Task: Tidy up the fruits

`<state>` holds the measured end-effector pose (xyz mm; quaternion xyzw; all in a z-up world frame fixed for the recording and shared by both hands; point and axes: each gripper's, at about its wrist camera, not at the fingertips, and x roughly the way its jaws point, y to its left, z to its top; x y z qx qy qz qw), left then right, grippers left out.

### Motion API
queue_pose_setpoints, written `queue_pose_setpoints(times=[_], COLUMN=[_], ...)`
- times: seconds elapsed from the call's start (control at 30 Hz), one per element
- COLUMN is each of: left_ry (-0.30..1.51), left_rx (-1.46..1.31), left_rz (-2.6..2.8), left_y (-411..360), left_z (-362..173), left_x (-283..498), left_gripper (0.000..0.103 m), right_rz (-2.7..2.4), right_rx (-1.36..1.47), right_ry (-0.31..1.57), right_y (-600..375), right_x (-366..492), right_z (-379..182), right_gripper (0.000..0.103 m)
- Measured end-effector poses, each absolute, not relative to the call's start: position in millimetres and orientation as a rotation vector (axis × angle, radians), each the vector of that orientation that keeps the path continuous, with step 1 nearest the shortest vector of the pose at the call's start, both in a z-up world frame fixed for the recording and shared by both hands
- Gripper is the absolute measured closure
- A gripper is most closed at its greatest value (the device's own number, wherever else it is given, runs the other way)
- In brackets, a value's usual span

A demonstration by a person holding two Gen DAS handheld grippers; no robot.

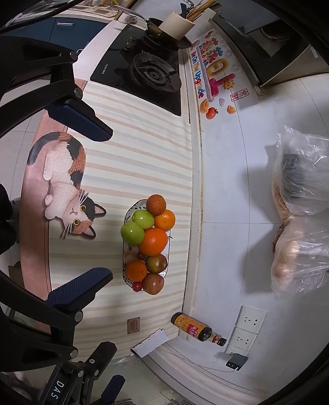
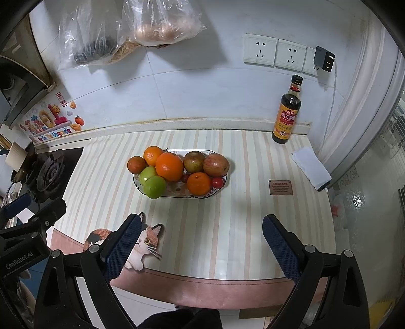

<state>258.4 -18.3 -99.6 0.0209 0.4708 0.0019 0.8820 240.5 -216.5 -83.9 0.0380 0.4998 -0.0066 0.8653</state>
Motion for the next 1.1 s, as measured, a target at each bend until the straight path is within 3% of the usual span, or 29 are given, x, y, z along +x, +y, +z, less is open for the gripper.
queue_pose_setpoints(times=[1.1], left_ry=[0.970], left_rx=[0.056], left_rz=[0.003], left_y=[-22], left_z=[-95], left_x=[256], left_gripper=[0.001], right_rz=[-0.009], right_rx=[0.073], right_ry=[1.033], right_y=[-218], right_x=[238], right_z=[-74], right_gripper=[0.005])
